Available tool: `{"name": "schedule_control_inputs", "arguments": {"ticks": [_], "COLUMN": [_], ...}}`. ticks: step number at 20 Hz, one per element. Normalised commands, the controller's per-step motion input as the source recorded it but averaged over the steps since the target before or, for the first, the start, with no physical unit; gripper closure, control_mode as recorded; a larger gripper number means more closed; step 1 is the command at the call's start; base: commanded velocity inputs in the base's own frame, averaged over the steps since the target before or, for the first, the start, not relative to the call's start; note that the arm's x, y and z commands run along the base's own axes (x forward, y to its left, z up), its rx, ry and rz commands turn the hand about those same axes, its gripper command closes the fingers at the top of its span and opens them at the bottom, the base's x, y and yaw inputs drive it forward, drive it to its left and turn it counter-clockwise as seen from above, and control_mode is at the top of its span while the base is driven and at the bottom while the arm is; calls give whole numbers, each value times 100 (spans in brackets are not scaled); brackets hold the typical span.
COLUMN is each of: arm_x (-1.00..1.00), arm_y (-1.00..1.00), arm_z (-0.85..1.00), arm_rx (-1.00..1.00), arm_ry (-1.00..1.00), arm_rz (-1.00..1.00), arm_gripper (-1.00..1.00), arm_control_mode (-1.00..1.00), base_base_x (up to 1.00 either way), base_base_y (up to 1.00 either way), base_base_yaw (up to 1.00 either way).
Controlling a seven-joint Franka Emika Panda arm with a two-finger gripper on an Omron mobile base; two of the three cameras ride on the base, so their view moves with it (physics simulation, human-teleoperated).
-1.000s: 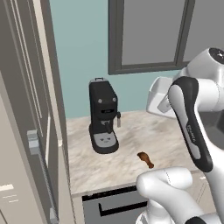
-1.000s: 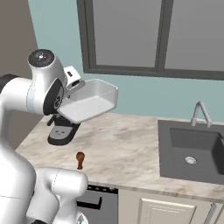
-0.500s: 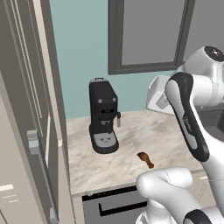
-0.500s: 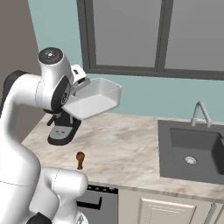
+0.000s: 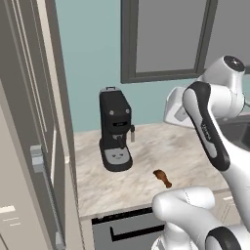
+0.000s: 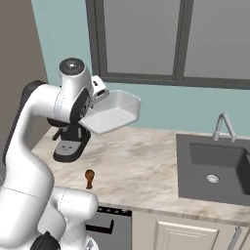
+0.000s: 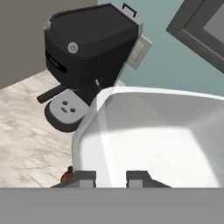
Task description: Retrieve the tupperware from the cabinet, then place the raw meat into the tupperware to avoid contamination.
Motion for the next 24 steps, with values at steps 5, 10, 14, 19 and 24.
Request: {"name": "schedule_control_inputs", "arguments": {"ticks": [5, 10, 14, 19, 24], "arm_x": [9, 0, 0, 4, 14], "arm_y": [-10, -11, -10, -8, -12], "arm_z": [-22, -26, -31, -32, -19], "arm_rx": [-1, -5, -7, -6, -1], "arm_ry": [1, 3, 3, 3, 2], "arm_rz": [0, 0, 0, 0, 0], "arm_gripper": [100, 100, 100, 100, 100], "arm_control_mode": [-100, -100, -100, -100, -100], "base_base_x": [0, 0, 0, 0, 0], "base_base_y": [0, 0, 0, 0, 0], "base_base_yaw": [0, 0, 0, 0, 0]}}
